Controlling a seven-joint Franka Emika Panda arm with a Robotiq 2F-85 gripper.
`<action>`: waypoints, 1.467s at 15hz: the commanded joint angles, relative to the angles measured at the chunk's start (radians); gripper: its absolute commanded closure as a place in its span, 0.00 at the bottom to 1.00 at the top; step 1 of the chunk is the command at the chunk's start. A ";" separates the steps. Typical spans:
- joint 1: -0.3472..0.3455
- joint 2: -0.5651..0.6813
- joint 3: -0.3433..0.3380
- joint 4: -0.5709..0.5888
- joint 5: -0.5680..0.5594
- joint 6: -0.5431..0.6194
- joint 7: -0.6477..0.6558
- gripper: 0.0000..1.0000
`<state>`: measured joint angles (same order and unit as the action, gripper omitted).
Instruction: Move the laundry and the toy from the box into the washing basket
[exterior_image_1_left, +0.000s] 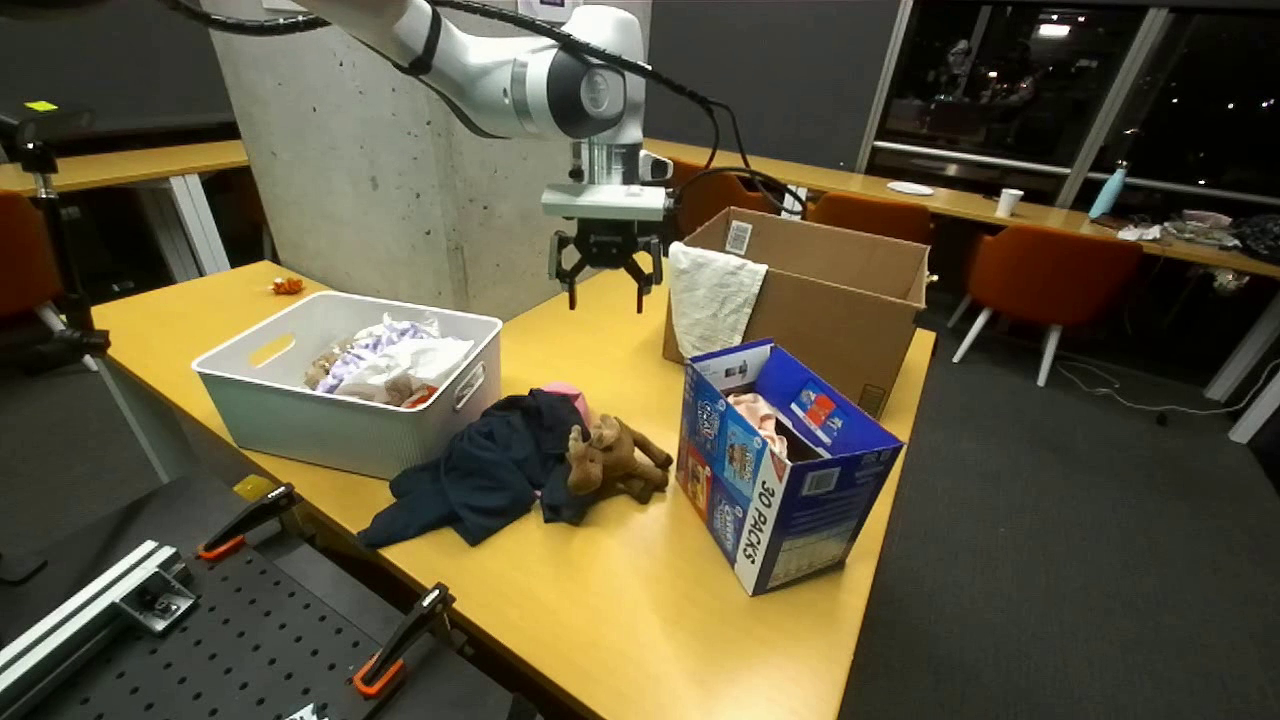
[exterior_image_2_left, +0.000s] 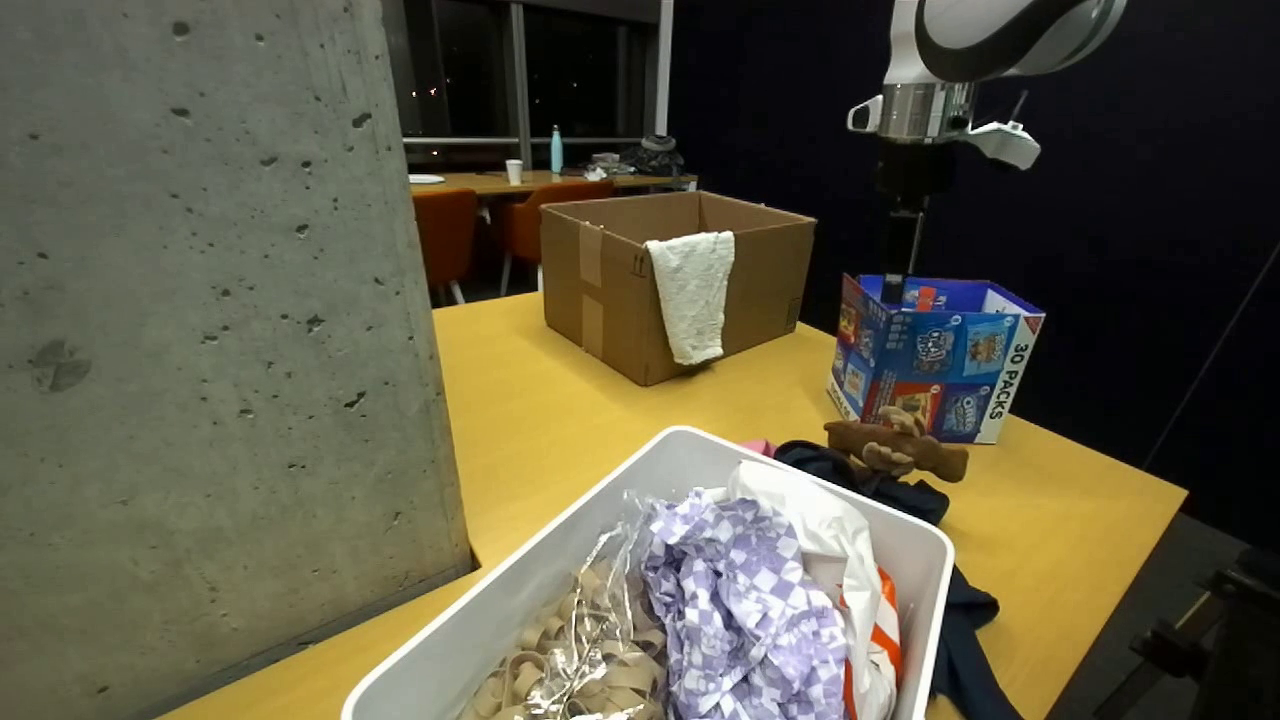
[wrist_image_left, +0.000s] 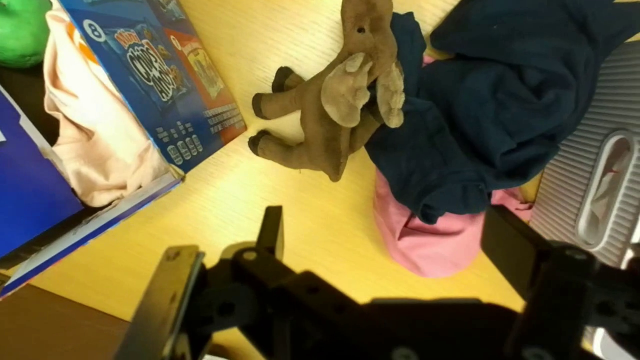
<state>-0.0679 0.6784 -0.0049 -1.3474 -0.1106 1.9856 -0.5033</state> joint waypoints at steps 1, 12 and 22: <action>0.006 -0.078 0.024 -0.136 -0.038 0.032 -0.022 0.00; 0.033 -0.384 0.059 -0.750 -0.145 0.271 -0.059 0.00; 0.032 -0.549 0.074 -1.048 -0.134 0.534 -0.371 0.00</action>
<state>-0.0269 0.1852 0.0533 -2.3360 -0.2665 2.4745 -0.7676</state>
